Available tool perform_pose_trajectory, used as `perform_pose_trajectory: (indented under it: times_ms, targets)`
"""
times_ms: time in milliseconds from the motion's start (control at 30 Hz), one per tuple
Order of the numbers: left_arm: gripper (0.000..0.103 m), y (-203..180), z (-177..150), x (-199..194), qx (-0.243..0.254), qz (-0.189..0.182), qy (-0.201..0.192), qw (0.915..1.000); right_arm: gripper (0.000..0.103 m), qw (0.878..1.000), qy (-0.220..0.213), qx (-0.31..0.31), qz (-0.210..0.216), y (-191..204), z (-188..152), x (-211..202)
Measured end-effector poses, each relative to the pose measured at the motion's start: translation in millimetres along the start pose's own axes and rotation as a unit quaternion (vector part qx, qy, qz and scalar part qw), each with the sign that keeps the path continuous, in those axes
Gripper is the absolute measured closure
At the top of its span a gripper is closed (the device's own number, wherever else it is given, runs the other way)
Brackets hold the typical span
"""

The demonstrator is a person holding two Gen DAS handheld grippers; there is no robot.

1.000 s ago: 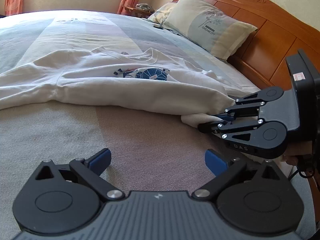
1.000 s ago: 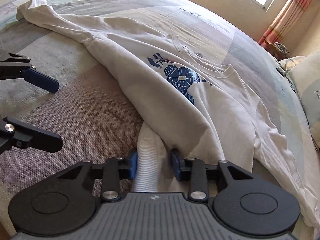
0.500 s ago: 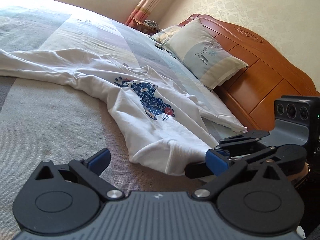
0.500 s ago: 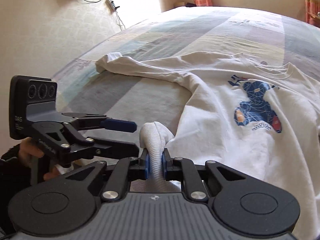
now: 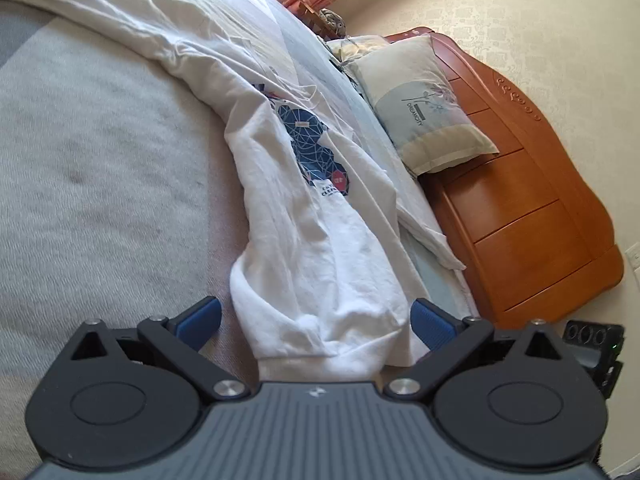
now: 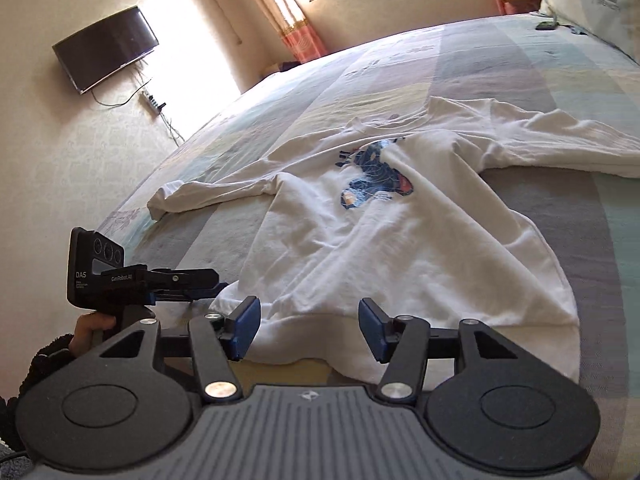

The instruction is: Fold clothes

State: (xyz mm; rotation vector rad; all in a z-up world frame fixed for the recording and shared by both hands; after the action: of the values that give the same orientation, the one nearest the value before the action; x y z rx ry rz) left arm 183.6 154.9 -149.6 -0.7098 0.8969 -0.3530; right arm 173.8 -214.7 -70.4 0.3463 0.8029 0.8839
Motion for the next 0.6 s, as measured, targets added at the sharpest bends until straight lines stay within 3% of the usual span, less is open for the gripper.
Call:
perform_pose_trajectory:
  times_ms: [33, 233, 333, 467, 567, 600]
  targets:
    - [0.003, 0, -4, 2, -0.007, -0.01, 0.009, 0.9999, 0.039, 1.0, -0.006, 0.011, -0.003, -5, -6, -7]
    - [0.003, -10, -1, 16, 0.014, 0.001, -0.017, 0.9998, 0.039, 0.998, -0.032, 0.062, 0.002, -28, -32, -20]
    - [0.004, -16, 2, 23, 0.017, 0.022, -0.022, 0.9994, 0.039, 0.997, -0.037, 0.07, 0.007, -31, -35, -19]
    - [0.005, -15, -12, 14, -0.009, -0.013, -0.007, 0.9999, 0.038, 0.997, -0.044, 0.068, 0.01, -32, -36, -22]
    - [0.016, -10, -14, 13, -0.005, -0.003, -0.015, 0.9999, 0.035, 0.996, -0.047, 0.075, 0.01, -38, -42, -27]
    - [0.024, -8, -12, 15, -0.007, 0.005, -0.017, 0.9998, 0.035, 0.996, -0.047, 0.08, 0.009, -41, -44, -27]
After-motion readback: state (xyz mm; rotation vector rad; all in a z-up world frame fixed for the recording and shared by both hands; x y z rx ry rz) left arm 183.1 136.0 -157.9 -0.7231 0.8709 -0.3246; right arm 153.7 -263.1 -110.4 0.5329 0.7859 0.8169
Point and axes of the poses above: each gripper's, at about its wrist camera, not at the fingertips, and x roughly the way its jaws point, y to its left, z to its top, the point moved 3 cm from there along x, roughly the way its jaws point, and after that the axes turned 11 degrees about z, right-handed, at the moved point
